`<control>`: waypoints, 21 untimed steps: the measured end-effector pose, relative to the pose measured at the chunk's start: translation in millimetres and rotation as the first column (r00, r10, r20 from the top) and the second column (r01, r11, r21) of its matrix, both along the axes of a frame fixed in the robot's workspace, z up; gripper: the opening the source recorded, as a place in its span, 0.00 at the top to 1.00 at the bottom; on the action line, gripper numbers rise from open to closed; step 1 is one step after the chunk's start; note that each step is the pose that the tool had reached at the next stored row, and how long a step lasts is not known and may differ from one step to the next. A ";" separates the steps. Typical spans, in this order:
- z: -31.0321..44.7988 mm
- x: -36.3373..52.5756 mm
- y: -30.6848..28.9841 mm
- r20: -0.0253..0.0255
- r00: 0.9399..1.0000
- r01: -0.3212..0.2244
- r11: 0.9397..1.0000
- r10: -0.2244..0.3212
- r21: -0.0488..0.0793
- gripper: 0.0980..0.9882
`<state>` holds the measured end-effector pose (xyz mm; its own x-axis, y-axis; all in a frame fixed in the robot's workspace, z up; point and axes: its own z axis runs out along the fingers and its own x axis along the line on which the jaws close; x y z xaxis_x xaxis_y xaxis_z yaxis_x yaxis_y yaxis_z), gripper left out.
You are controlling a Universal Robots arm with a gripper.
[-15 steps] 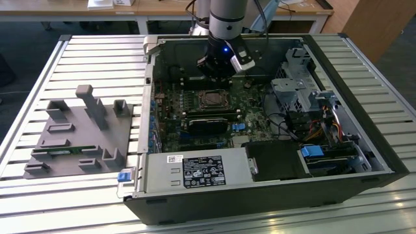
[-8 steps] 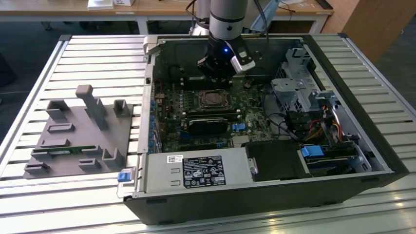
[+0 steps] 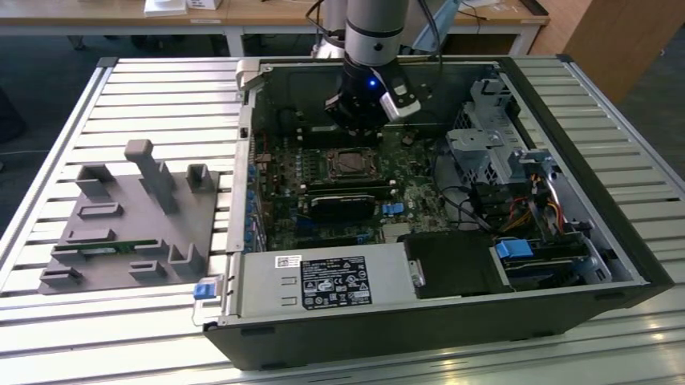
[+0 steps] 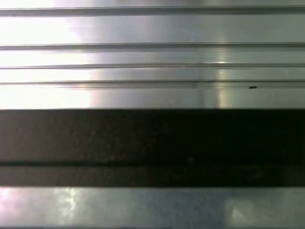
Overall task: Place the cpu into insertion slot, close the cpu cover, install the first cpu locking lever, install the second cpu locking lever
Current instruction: 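Install the second cpu locking lever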
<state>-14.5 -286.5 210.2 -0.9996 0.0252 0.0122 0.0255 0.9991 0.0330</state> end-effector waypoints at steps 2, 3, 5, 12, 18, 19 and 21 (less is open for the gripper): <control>0.0 0.1 -0.5 0.000 1.000 0.000 1.000 0.000 0.000 0.99; 0.0 0.2 -1.0 0.000 1.000 0.000 1.000 0.000 0.000 0.99; 0.0 0.3 -2.3 0.000 1.000 0.000 1.000 0.000 0.000 0.99; -0.1 0.4 -10.4 0.000 1.000 0.000 1.000 0.000 0.000 0.99; -0.1 0.4 -20.2 0.000 1.000 0.000 1.000 0.000 0.000 0.99; -0.1 0.4 -21.1 0.000 1.000 0.000 1.000 0.000 0.000 0.99; -0.1 0.4 -22.3 0.000 1.000 0.000 1.000 0.000 0.000 0.99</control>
